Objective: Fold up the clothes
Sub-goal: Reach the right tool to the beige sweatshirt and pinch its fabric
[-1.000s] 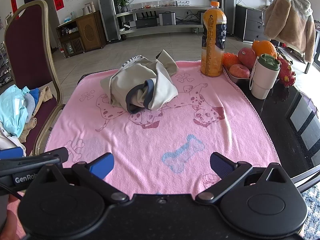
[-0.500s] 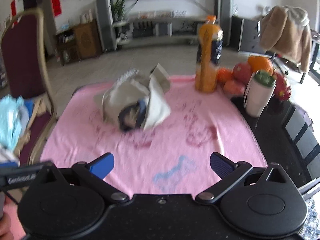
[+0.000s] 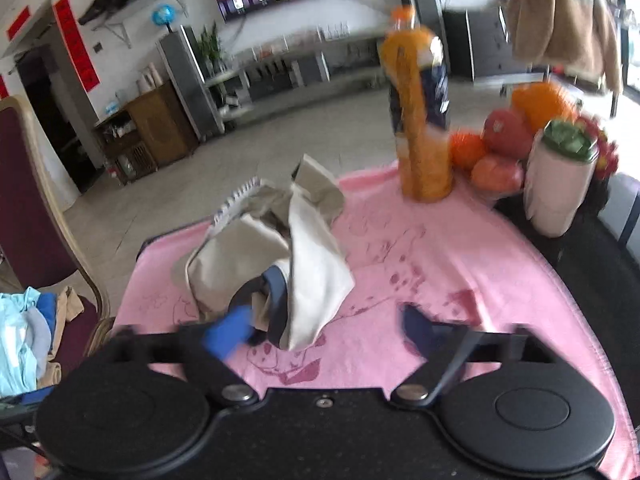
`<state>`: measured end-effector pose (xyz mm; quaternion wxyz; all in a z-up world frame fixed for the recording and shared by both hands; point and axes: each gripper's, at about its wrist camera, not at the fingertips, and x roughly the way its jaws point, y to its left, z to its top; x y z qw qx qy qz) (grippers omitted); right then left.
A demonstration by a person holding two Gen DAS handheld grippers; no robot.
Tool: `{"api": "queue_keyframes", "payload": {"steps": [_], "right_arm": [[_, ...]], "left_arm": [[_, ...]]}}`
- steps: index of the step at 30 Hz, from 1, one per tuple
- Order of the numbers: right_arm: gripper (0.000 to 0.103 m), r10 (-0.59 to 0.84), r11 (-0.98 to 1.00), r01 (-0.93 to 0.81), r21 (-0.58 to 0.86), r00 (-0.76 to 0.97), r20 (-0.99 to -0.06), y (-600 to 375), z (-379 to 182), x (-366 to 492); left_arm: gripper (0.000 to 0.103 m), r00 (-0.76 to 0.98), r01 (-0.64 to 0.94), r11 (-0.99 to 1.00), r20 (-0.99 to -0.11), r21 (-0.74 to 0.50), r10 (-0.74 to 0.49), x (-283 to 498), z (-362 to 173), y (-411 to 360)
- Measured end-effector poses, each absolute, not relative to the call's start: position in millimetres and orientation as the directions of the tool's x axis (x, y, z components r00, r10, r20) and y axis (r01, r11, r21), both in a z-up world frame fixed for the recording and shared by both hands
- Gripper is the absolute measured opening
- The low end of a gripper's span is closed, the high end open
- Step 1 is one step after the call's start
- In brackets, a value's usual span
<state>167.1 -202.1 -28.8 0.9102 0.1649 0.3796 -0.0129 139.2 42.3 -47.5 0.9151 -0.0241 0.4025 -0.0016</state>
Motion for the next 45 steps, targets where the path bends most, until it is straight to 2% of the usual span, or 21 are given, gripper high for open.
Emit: {"api": "queue_keyframes", "payload": {"steps": [3, 4, 7, 8, 10, 11, 19, 23, 25, 27, 29, 31, 32, 33, 35, 38, 45], "right_arm": [[0.028, 0.113, 0.946, 0.145, 0.29, 0.692, -0.713, -200, -40, 192], [0.026, 0.114, 0.95, 0.136, 0.282, 0.688, -0.717, -199, -43, 201], [0.027, 0.135, 0.952, 0.114, 0.285, 0.679, -0.721, -197, -50, 226], [0.028, 0.137, 0.951, 0.115, 0.287, 0.675, -0.725, -196, -52, 235], [0.029, 0.136, 0.951, 0.118, 0.284, 0.668, -0.732, -195, -56, 250], [0.029, 0.13, 0.954, 0.119, 0.277, 0.665, -0.736, -192, -59, 256], [0.029, 0.087, 0.969, 0.125, 0.215, 0.64, -0.763, -174, -77, 307], [0.029, -0.005, 0.98, 0.156, 0.122, 0.635, -0.773, -169, -86, 316], [0.022, -0.054, 0.982, 0.172, 0.072, 0.632, -0.773, -166, -90, 319], [0.02, -0.055, 0.979, 0.187, 0.08, 0.622, -0.781, -168, -94, 320], [0.021, 0.002, 0.978, 0.166, 0.129, 0.609, -0.793, -169, -97, 319], [0.02, 0.004, 0.984, 0.142, 0.111, 0.6, -0.8, -165, -100, 315], [0.014, -0.011, 0.985, 0.144, 0.092, 0.594, -0.804, -164, -101, 314], [0.003, -0.023, 0.982, 0.163, 0.093, 0.595, -0.803, -165, -99, 311], [0.003, -0.024, 0.969, 0.208, 0.132, 0.612, -0.791, -173, -91, 303], [0.003, 0.075, 0.938, 0.204, 0.279, 0.668, -0.74, -186, -57, 280], [0.003, 0.251, 0.851, 0.084, 0.518, 0.802, -0.542, -209, 55, 198]], "left_arm": [[0.087, 0.677, -0.015, 0.998, -0.735, -0.062, -0.036, 151, -62, 46], [0.087, 0.677, -0.014, 0.998, -0.735, -0.067, -0.04, 155, -67, 47], [0.085, 0.674, -0.031, 0.994, -0.737, -0.102, -0.055, 163, -80, 55], [0.074, 0.672, -0.039, 0.992, -0.738, -0.116, -0.06, 165, -84, 59], [0.06, 0.668, -0.055, 0.988, -0.741, -0.143, -0.07, 169, -85, 66], [0.059, 0.665, -0.063, 0.986, -0.743, -0.156, -0.075, 171, -85, 69], [0.065, 0.67, -0.099, 0.983, -0.741, -0.152, -0.047, 176, -89, 72], [0.07, 0.664, -0.105, 0.986, -0.747, -0.131, -0.029, 177, -93, 71], [0.07, 0.656, -0.105, 0.985, -0.754, -0.135, -0.033, 178, -94, 71], [0.07, 0.651, -0.104, 0.985, -0.758, -0.141, -0.04, 179, -96, 70], [0.071, 0.65, -0.099, 0.986, -0.759, -0.136, -0.04, 179, -97, 69], [0.072, 0.647, -0.092, 0.987, -0.761, -0.13, -0.039, 179, -98, 67], [0.072, 0.646, -0.089, 0.988, -0.762, -0.127, -0.04, 179, -98, 66], [0.072, 0.641, -0.084, 0.988, -0.766, -0.128, -0.045, 180, -99, 66], [0.072, 0.632, -0.081, 0.987, -0.772, -0.139, -0.058, 180, -100, 68], [0.071, 0.634, -0.089, 0.985, -0.771, -0.15, -0.06, 178, -99, 72], [0.068, 0.676, -0.089, 0.974, -0.731, -0.206, -0.092, 160, -84, 86]]}}
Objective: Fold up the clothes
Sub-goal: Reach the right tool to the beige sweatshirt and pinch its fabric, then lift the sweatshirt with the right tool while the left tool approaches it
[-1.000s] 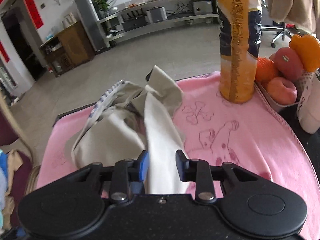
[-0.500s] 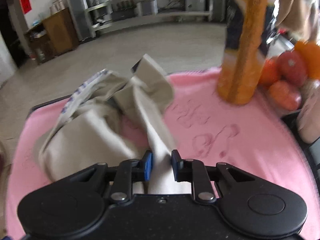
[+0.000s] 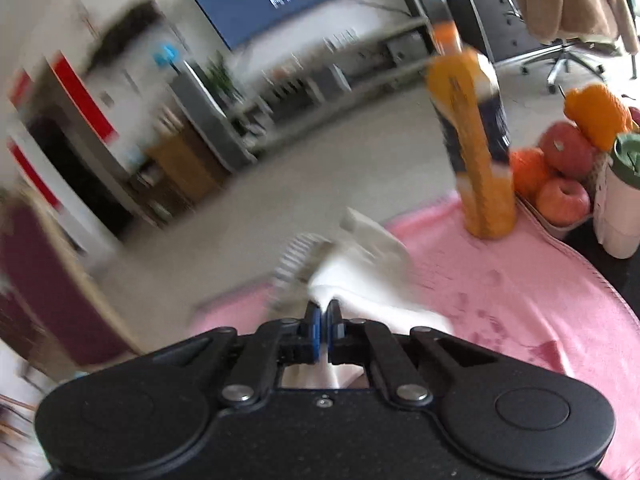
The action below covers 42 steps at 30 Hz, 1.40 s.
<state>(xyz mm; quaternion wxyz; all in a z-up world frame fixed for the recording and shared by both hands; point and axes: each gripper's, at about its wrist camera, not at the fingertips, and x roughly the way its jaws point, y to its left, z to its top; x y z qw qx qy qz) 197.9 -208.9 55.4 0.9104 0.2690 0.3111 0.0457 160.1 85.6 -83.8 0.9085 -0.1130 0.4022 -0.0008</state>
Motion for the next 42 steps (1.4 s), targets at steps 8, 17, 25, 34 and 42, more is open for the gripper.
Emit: {"api": "queue_keyframes", "payload": {"steps": [8, 17, 25, 34, 42], "right_arm": [[0.003, 0.193, 0.771, 0.186, 0.609, 0.843, -0.502, -291, 70, 101], [0.004, 0.175, 0.602, 0.494, 0.628, 0.685, -0.707, -404, -115, 96], [0.007, 0.245, 0.597, 0.458, 0.659, 0.678, -0.693, -402, -135, 104], [0.007, 0.293, 0.587, 0.428, 0.687, 0.678, -0.674, -406, -137, 96], [0.008, 0.303, 0.598, 0.411, 0.688, 0.679, -0.669, -402, -136, 97]], "left_arm": [[0.069, 0.733, -0.001, 0.96, -0.654, -0.279, -0.189, 102, -68, 107], [0.057, 0.636, 0.109, 0.981, -0.748, -0.158, -0.191, 109, -100, 27], [0.04, 0.599, 0.078, 0.98, -0.777, -0.184, -0.194, 160, -106, -51], [0.04, 0.55, -0.02, 0.993, -0.831, -0.12, -0.09, 204, -132, -89], [0.048, 0.597, -0.119, 0.99, -0.791, 0.078, 0.134, 200, -130, -91]]}}
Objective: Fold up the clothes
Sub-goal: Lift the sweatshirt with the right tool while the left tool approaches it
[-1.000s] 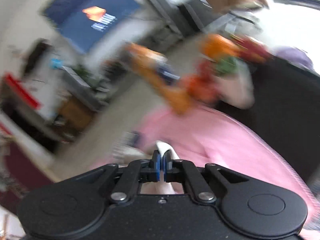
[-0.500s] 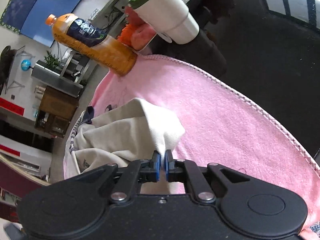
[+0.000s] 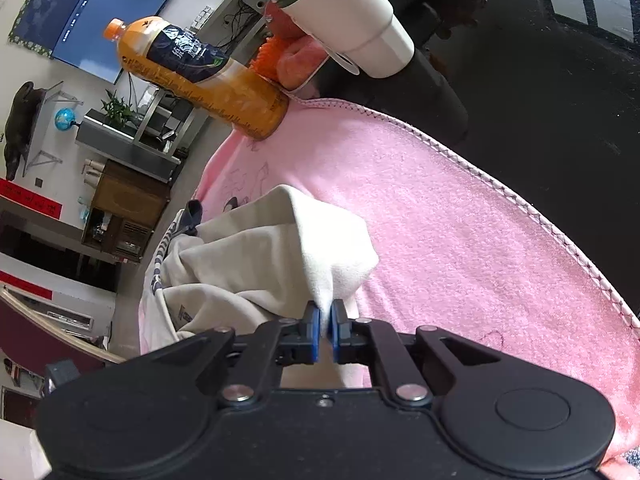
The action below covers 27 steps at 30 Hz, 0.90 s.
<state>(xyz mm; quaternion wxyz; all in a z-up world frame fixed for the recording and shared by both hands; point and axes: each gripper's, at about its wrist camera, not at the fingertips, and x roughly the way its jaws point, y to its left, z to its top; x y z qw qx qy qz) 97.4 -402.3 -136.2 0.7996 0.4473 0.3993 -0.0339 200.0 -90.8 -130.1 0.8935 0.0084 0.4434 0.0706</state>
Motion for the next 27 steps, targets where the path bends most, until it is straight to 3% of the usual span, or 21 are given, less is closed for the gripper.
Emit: {"api": "queue_keyframes", "payload": {"steps": [2, 11, 15, 16, 18, 19, 27], "right_arm": [[0.008, 0.303, 0.591, 0.414, 0.692, 0.681, -0.666, -403, -136, 96], [0.008, 0.297, 0.591, 0.418, 0.69, 0.683, -0.668, -401, -135, 96], [0.008, 0.294, 0.586, 0.426, 0.689, 0.681, -0.671, -404, -137, 97], [0.008, 0.293, 0.585, 0.428, 0.689, 0.681, -0.671, -404, -138, 97], [0.008, 0.29, 0.59, 0.427, 0.686, 0.68, -0.673, -404, -138, 97], [0.008, 0.288, 0.591, 0.427, 0.684, 0.68, -0.674, -404, -138, 98], [0.008, 0.273, 0.566, 0.457, 0.686, 0.682, -0.679, -411, -144, 96]], "left_arm": [[0.047, 0.605, -0.151, 0.981, -0.773, 0.125, 0.192, 197, -129, -89], [0.044, 0.596, -0.104, 0.991, -0.792, 0.089, 0.134, 197, -132, -99], [0.039, 0.563, -0.142, 0.983, -0.808, 0.113, 0.174, 207, -141, -106], [0.037, 0.556, -0.147, 0.981, -0.809, 0.127, 0.188, 210, -142, -108], [0.023, 0.554, -0.14, 0.976, -0.804, 0.166, 0.216, 213, -142, -112], [0.009, 0.556, -0.146, 0.974, -0.799, 0.176, 0.227, 213, -140, -112], [0.004, 0.613, -0.161, 0.982, -0.77, 0.094, 0.174, 191, -103, -77]]}}
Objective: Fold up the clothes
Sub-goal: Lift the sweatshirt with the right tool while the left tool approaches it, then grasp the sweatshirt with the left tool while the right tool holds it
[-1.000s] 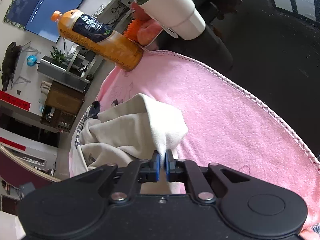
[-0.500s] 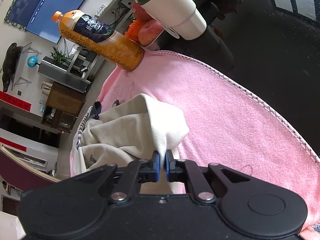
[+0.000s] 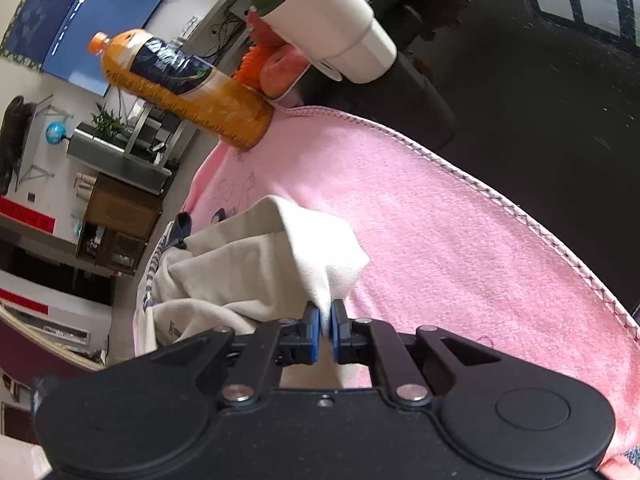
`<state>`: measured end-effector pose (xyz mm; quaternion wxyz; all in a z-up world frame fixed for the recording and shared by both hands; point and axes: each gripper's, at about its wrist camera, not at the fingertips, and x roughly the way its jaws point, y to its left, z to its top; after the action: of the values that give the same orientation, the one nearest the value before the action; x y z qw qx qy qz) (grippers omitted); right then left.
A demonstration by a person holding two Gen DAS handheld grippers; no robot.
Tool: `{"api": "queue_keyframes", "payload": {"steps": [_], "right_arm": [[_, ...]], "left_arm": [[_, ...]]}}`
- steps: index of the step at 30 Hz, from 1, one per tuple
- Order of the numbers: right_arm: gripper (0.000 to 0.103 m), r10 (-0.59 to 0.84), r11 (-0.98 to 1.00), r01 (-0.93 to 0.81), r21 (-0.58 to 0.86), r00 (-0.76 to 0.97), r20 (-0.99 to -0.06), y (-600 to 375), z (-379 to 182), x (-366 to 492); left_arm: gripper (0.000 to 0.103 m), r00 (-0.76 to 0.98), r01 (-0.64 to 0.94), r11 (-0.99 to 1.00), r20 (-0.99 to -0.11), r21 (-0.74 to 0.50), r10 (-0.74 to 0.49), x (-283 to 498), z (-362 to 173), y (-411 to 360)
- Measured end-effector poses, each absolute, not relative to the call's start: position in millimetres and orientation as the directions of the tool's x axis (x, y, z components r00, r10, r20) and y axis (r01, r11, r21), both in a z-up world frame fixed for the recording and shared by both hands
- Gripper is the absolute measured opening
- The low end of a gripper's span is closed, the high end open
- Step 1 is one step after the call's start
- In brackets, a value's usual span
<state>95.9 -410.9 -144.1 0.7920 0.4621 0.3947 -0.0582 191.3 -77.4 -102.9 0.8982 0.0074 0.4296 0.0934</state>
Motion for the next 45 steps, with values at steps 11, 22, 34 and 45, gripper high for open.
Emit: {"api": "queue_keyframes", "payload": {"steps": [11, 22, 34, 45], "right_arm": [[0.005, 0.332, 0.557, 0.416, 0.719, 0.682, -0.651, -402, -145, 93], [0.007, 0.384, 0.623, 0.422, 0.659, 0.569, -0.727, -377, -156, 102], [0.037, 0.277, 0.691, 0.397, 0.604, 0.627, -0.728, -375, -140, 98], [0.035, 0.198, 0.795, 0.334, 0.507, 0.647, -0.736, -348, -125, 111]], "left_arm": [[0.004, 0.675, -0.207, 0.963, -0.738, -0.173, 0.013, 111, -41, 57], [0.004, 0.578, -0.264, 0.913, -0.809, -0.312, -0.109, 101, -129, 96], [0.026, 0.563, -0.184, 0.959, -0.823, -0.218, -0.079, 104, -146, 70], [0.026, 0.557, -0.194, 0.963, -0.829, -0.188, -0.05, 102, -149, 70]]}}
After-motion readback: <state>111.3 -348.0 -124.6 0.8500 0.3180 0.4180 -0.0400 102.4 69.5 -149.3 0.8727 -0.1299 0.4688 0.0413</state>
